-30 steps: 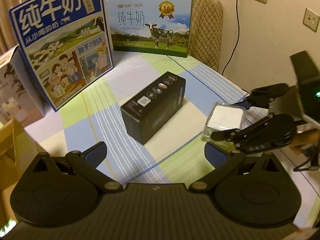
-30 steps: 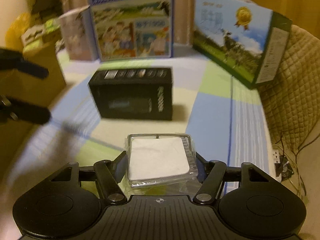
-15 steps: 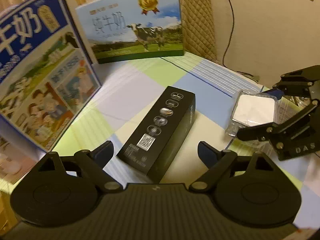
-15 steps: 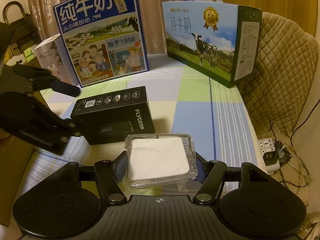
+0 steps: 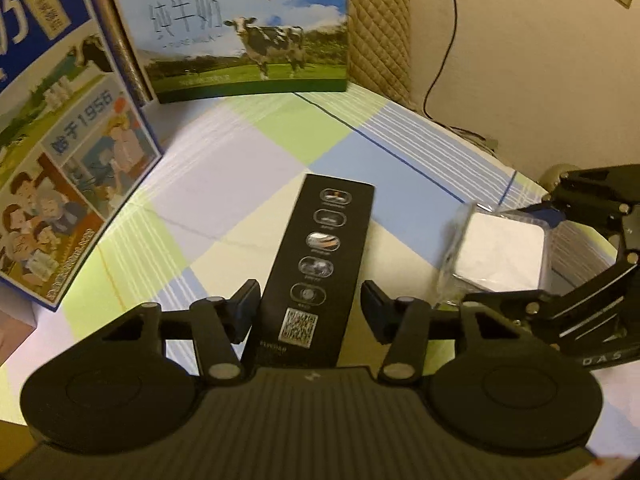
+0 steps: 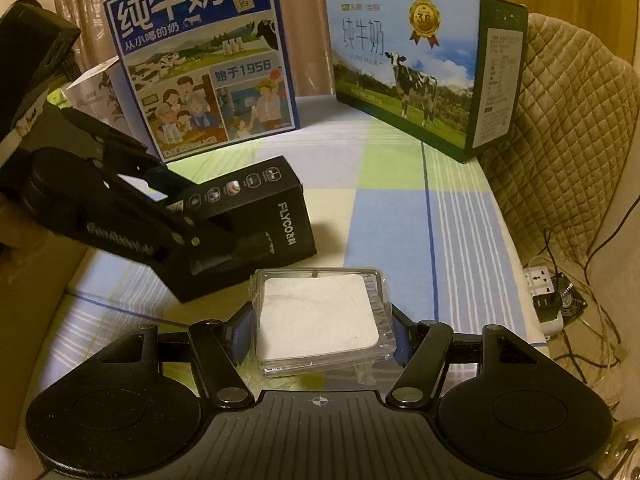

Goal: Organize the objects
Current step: 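Grasp the black FLYCO box with the left gripper while the right holds the clear box, then carry the black box and clear plastic box over the cardboard box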

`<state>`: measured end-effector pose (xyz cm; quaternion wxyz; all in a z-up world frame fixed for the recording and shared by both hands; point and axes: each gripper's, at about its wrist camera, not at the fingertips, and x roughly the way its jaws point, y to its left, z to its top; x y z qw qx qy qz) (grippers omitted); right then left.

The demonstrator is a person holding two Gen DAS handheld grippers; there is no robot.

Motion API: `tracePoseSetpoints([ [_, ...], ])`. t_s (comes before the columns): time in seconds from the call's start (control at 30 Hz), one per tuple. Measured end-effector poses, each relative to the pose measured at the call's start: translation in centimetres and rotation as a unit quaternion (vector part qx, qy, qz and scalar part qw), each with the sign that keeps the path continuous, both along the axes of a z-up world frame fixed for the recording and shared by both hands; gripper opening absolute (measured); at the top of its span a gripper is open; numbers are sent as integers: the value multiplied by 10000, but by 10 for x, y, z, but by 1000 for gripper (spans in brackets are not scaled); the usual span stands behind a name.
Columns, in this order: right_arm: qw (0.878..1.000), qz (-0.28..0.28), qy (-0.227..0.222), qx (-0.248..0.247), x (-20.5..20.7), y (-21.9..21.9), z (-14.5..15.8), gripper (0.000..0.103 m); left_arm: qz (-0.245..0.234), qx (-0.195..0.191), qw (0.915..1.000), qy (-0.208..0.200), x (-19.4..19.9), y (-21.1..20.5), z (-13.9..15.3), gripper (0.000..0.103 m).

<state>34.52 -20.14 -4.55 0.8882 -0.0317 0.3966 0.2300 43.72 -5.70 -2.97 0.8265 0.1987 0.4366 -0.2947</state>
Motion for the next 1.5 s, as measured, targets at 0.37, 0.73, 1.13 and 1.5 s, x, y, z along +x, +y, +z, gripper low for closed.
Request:
tracePoseSetpoints([
  [0.37, 9999, -133, 90, 32, -8, -9, 5, 62, 523, 52, 9981, 308, -15, -7, -3, 38],
  [0.73, 9995, -69, 296, 112, -64, -9, 29, 62, 1090, -295, 9915, 641, -113, 14, 9, 38],
  [1.13, 9989, 110, 453, -10, -157, -16, 37, 62, 1550, -417, 9848, 660, -232, 52, 19, 38],
  [1.5, 9984, 85, 567, -9, -166, -20, 31, 62, 1676, -165, 9835, 666, -245, 60, 5, 38],
])
